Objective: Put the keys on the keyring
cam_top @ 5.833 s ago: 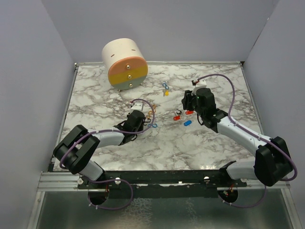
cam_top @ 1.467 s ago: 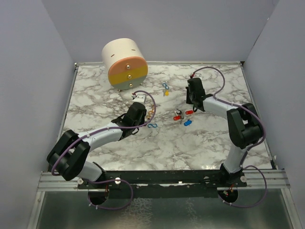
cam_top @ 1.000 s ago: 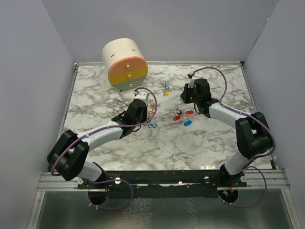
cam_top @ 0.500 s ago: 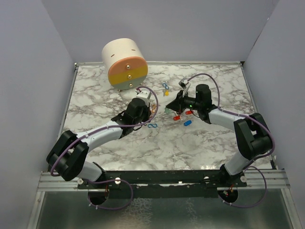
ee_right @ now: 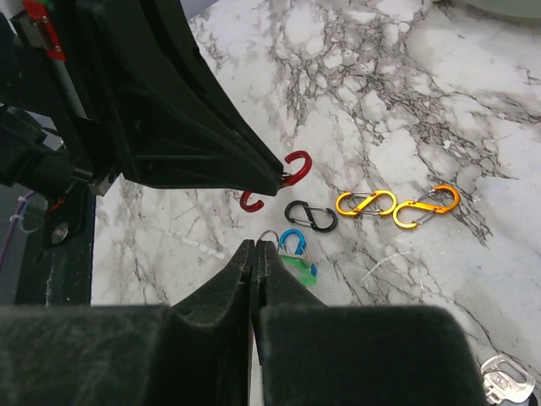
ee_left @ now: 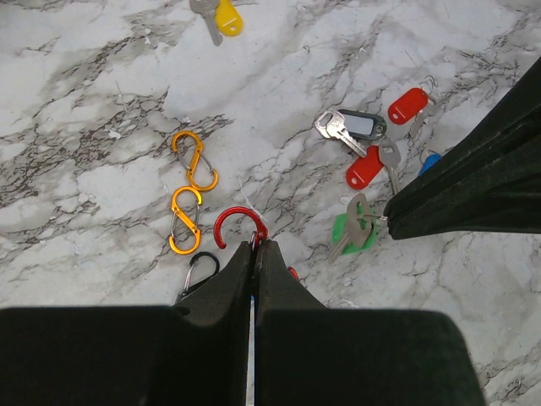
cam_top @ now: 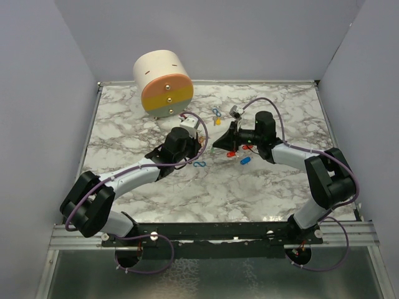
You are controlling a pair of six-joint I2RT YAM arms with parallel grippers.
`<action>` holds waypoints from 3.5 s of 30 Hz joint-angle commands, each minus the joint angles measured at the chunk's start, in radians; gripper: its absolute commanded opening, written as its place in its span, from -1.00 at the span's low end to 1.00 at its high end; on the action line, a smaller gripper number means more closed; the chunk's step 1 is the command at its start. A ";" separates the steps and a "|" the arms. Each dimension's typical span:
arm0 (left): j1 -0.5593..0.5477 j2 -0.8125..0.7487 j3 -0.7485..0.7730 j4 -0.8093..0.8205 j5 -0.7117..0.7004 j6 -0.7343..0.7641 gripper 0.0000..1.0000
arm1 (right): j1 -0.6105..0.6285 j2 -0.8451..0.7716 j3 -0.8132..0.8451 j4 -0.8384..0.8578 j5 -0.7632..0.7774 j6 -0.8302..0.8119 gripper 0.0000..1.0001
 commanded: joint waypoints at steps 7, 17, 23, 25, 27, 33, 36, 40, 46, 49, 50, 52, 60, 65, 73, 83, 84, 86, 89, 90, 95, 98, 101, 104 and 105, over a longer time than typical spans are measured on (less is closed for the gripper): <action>0.000 0.039 0.048 0.047 0.044 0.002 -1.00 | 0.019 -0.006 0.017 0.008 -0.011 -0.032 -0.98; -0.002 0.062 0.061 0.060 0.051 -0.011 -1.00 | 0.023 0.000 0.021 0.002 0.004 -0.038 -0.99; -0.002 0.075 0.065 0.068 0.053 -0.016 -1.00 | 0.026 0.004 0.025 -0.004 0.012 -0.042 -0.99; -0.003 0.077 0.068 0.070 0.057 -0.017 -1.00 | 0.027 0.007 0.026 -0.007 0.014 -0.044 -0.99; -0.004 0.077 0.069 0.071 0.058 -0.020 -1.00 | 0.029 0.009 0.029 -0.011 0.018 -0.047 -0.99; -0.013 0.069 0.070 0.073 0.063 -0.020 -1.00 | 0.031 0.020 0.037 -0.019 0.023 -0.053 -0.99; -0.018 0.065 0.072 0.073 0.062 -0.020 -1.00 | 0.033 0.024 0.039 -0.022 0.027 -0.056 -0.99; -0.024 0.059 0.073 0.073 0.062 -0.020 -1.00 | 0.035 0.028 0.045 -0.030 0.035 -0.061 -0.99; -0.031 0.051 0.075 0.074 0.060 -0.020 -1.00 | 0.039 0.034 0.050 -0.041 0.044 -0.067 -0.99; -0.033 0.048 0.076 0.073 0.057 -0.020 -1.00 | 0.042 0.038 0.052 -0.042 0.044 -0.070 -0.98; -0.034 0.047 0.077 0.074 0.057 -0.020 -1.00 | 0.042 0.039 0.053 -0.046 0.044 -0.072 -0.99; -0.034 0.046 0.078 0.073 0.055 -0.020 -1.00 | 0.044 0.042 0.056 -0.051 0.048 -0.076 -0.99; -0.036 0.041 0.075 0.074 0.048 -0.017 -1.00 | 0.050 0.049 0.063 -0.065 0.056 -0.085 -0.99; -0.036 0.039 0.075 0.073 0.044 -0.017 -1.00 | 0.053 0.049 0.064 -0.069 0.056 -0.088 -0.99; -0.036 0.041 0.080 0.075 0.041 -0.017 -1.00 | 0.058 0.049 0.066 -0.079 0.056 -0.093 -0.99; -0.037 0.051 0.082 0.078 0.026 -0.019 -1.00 | 0.064 0.051 0.070 -0.091 0.055 -0.102 -0.99; -0.037 0.053 0.084 0.078 0.024 -0.019 -1.00 | 0.065 0.050 0.070 -0.093 0.055 -0.103 -0.99; -0.038 0.055 0.085 0.079 0.022 -0.020 -1.00 | 0.065 0.051 0.069 -0.093 0.056 -0.105 -0.99; -0.037 0.059 0.089 0.081 0.024 -0.022 -1.00 | 0.067 0.053 0.069 -0.095 0.058 -0.105 -0.99; -0.037 0.060 0.090 0.082 0.023 -0.022 -1.00 | 0.067 0.053 0.070 -0.096 0.058 -0.105 -0.99; -0.038 0.063 0.094 0.084 0.019 -0.023 -1.00 | 0.069 0.056 0.074 -0.099 0.059 -0.107 -0.99; -0.037 0.066 0.096 0.084 0.018 -0.024 -1.00 | 0.070 0.057 0.072 -0.102 0.058 -0.108 -0.99; -0.037 0.069 0.099 0.084 0.015 -0.024 -1.00 | 0.073 0.057 0.073 -0.101 0.058 -0.108 -0.98; -0.037 0.071 0.101 0.084 0.014 -0.026 -1.00 | 0.073 0.057 0.071 -0.101 0.058 -0.111 -0.99; -0.037 0.071 0.102 0.084 0.011 -0.027 -1.00 | 0.074 0.057 0.072 -0.102 0.057 -0.111 -0.99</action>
